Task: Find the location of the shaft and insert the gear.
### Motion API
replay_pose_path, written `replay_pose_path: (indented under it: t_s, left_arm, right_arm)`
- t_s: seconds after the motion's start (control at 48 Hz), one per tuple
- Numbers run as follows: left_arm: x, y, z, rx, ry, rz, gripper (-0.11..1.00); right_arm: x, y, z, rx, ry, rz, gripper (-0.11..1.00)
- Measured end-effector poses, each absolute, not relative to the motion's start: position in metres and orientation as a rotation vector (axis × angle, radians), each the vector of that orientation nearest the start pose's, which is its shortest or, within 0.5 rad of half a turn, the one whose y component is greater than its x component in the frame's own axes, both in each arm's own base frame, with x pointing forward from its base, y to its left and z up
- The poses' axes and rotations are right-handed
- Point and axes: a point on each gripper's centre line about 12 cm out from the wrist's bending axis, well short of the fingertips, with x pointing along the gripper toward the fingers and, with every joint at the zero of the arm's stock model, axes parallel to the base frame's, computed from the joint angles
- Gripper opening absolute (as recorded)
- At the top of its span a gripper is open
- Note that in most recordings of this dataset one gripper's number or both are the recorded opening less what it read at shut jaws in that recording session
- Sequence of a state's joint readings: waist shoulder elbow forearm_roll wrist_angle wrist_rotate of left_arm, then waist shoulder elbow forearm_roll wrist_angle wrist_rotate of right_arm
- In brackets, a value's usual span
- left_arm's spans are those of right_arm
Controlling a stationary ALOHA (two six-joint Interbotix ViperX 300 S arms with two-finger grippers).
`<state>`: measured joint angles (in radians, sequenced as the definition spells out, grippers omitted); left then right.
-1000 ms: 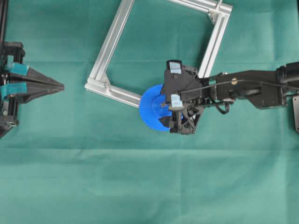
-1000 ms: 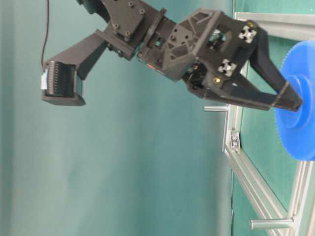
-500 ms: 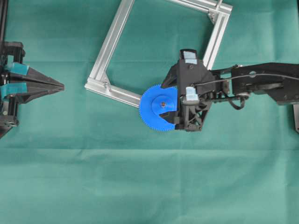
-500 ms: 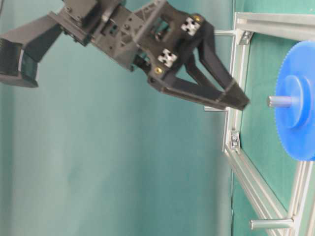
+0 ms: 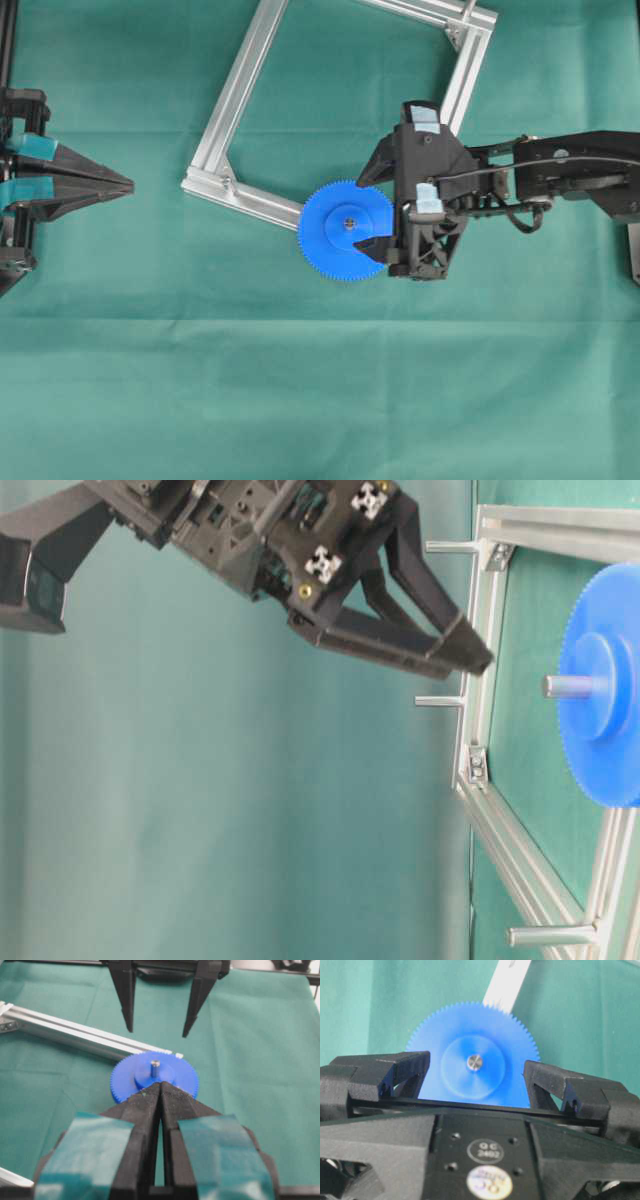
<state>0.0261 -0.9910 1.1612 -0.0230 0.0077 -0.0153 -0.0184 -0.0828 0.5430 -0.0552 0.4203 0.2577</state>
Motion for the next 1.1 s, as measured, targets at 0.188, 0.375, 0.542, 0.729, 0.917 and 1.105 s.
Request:
replay_pose_path:
  t_s: [0.188,0.375,0.542,0.729,0.917,1.105]
  left_arm:
    - [0.193,0.005,0.269,-0.041,0.18,0.029,0.01]
    - [0.192,0.005,0.269,-0.041,0.188,0.029,0.01]
    - [0.192,0.005,0.269,-0.041,0.19,0.031,0.01]
    - [0.192,0.005,0.269,-0.041,0.188,0.03,0.01]
    - [0.192,0.005,0.269,-0.041,0.188,0.03,0.01]
    - [0.192,0.005,0.269,-0.041,0.187,0.03,0.01]
  right_arm:
    - [0.365,-0.009,0.207,0.19,0.876,-0.13,0.88]
    - [0.35,-0.01,0.208,0.191,0.873,-0.131,0.88]
    - [0.336,-0.009,0.209,0.191,0.859,-0.128,0.88]
    - [0.321,-0.009,0.211,0.192,0.839,-0.126,0.88]
    - [0.308,-0.009,0.214,0.193,0.816,-0.123,0.88]
    - [0.297,-0.008,0.217,0.193,0.795,-0.12,0.88]
